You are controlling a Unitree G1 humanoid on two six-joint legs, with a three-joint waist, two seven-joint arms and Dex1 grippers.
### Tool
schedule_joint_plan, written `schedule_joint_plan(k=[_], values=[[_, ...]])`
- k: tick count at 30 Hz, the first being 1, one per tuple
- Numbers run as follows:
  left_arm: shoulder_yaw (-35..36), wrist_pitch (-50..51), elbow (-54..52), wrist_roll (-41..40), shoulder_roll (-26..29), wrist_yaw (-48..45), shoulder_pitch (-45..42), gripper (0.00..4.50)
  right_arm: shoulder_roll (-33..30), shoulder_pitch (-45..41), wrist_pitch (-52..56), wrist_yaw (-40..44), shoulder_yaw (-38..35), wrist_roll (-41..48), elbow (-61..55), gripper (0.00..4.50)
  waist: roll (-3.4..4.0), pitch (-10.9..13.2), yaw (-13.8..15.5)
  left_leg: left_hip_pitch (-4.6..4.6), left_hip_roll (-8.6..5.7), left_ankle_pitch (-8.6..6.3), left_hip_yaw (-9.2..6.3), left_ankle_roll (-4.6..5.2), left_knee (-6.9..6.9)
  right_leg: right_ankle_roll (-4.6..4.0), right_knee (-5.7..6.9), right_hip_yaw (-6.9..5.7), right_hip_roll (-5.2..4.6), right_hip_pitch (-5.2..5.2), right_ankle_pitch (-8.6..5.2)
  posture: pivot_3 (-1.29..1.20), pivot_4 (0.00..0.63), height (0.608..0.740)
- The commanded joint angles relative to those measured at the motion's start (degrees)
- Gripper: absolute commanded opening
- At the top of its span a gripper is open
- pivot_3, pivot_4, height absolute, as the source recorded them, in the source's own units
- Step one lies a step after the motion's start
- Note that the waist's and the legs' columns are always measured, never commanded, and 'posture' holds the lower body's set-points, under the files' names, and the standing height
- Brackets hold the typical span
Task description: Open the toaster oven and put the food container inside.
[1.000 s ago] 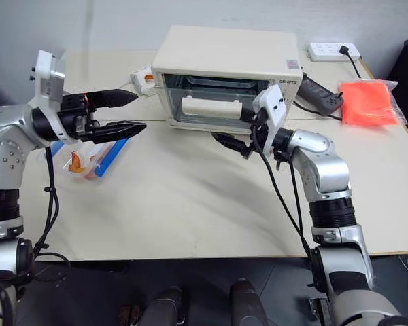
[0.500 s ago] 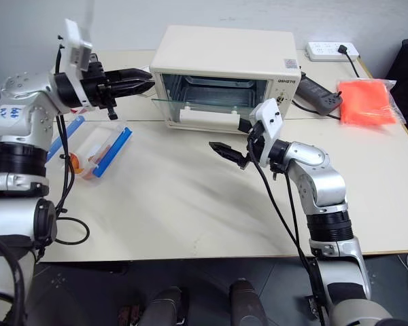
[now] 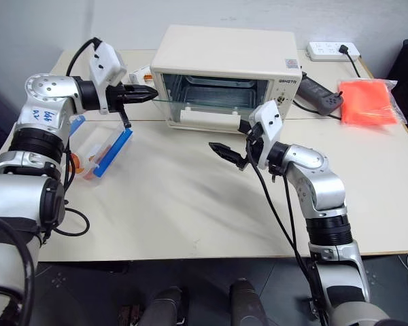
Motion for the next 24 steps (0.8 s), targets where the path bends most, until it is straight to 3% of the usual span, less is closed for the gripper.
schedule_joint_plan(k=[1,12,18,24], values=[[0.34,-1.87,-0.02,0.77,-0.88,-0.60,-0.88,0.03,-1.03,0.29,0.38,-0.11,-1.39,1.43,-3.57,4.50,0.00,0.00,0.05,-0.01,0.00,0.00,0.00,0.00,0.00,0.00,0.00,0.00,0.00,0.00,0.00,0.00,0.150,0.740],[1.02,-1.64,0.09,0.67,-3.35,-2.70,0.22,0.03,-8.48,8.51,5.33,-1.69,-6.89,3.83,-12.89,4.50,-0.01,0.00,1.50,-0.03,-0.01,-0.01,0.00,0.03,0.02,0.01,0.01,0.00,-0.05,-0.01,0.00,0.00,0.150,0.740],[0.73,-0.41,-3.15,-0.18,-4.99,-6.10,4.08,0.03,-18.67,20.24,13.18,0.76,-17.71,11.03,-24.67,4.50,-0.02,0.01,2.90,-0.08,-0.06,-0.02,-0.01,0.05,0.06,0.01,-0.03,-0.01,-0.03,0.01,0.00,0.00,0.150,0.740],[-1.30,0.73,-7.32,1.17,-8.03,-6.45,9.46,0.03,-26.65,26.40,21.07,3.10,-30.26,22.58,-32.37,4.50,-0.05,0.02,3.16,-0.06,-0.03,-0.01,0.01,0.09,0.15,0.01,-0.08,0.01,-0.02,0.07,0.01,0.00,0.150,0.740]])
